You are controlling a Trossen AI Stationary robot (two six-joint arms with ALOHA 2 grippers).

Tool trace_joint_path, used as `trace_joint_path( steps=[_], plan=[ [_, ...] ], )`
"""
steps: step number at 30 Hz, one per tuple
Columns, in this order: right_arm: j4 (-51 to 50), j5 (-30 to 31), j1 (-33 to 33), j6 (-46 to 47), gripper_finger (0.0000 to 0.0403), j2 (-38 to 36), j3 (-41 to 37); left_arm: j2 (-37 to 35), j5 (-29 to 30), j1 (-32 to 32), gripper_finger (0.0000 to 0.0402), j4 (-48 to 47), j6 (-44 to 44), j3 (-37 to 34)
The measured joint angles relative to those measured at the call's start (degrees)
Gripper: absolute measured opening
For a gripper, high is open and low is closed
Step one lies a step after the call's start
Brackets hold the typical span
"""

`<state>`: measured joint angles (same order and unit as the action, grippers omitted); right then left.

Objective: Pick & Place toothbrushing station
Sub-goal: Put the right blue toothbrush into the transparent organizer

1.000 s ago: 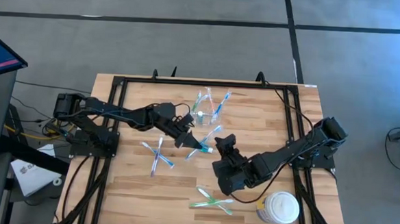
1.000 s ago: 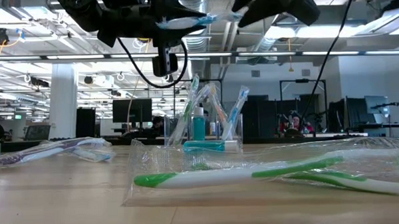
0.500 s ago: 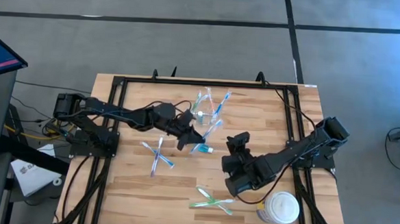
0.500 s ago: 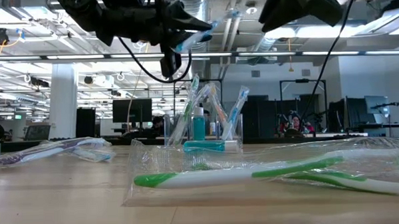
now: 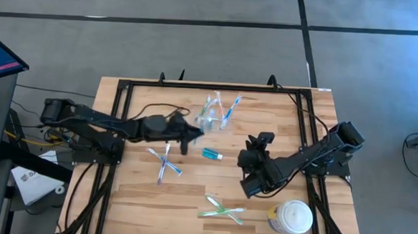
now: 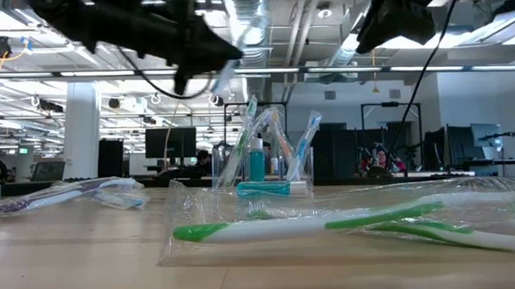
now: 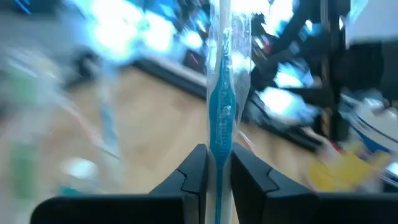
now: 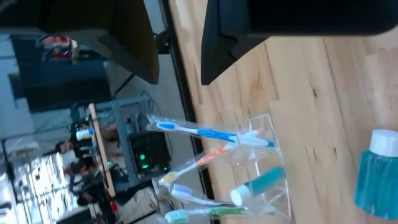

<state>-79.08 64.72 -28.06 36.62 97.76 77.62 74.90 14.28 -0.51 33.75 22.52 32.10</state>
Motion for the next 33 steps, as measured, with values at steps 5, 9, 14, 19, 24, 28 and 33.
trace_joint_path(
  steps=[5,9,14,19,24,28,33],
  plan=[
    [-0.2,0.1,1.5,3.1,0.0109,0.0,0.0,-3.7,7.1,1.3,0.0038,6.6,-4.6,-4.8],
    [-2.2,0.8,2.6,6.7,0.0109,0.0,0.0,-3.7,11.8,1.4,0.0038,8.4,-7.6,-6.1],
    [-7.9,1.7,3.5,13.9,0.0109,0.0,0.0,-3.1,15.6,-0.3,0.0038,9.0,-10.6,-6.3],
    [-10.9,6.2,3.5,22.3,0.0109,-0.9,-3.1,-0.8,15.1,-3.0,0.0038,10.2,-10.7,-6.3],
    [-10.4,7.6,3.9,32.4,0.0107,-7.6,-12.2,2.4,12.6,-5.2,0.0039,12.7,-10.7,-6.3],
    [-5.7,9.1,2.4,38.0,0.0099,-17.4,-20.5,3.4,12.4,-6.3,0.0038,14.0,-10.7,-6.3],
    [11.5,12.5,-2.3,32.8,0.0086,-30.5,-30.9,4.0,11.6,-7.7,0.0038,15.1,-10.7,-6.3]
  ],
)
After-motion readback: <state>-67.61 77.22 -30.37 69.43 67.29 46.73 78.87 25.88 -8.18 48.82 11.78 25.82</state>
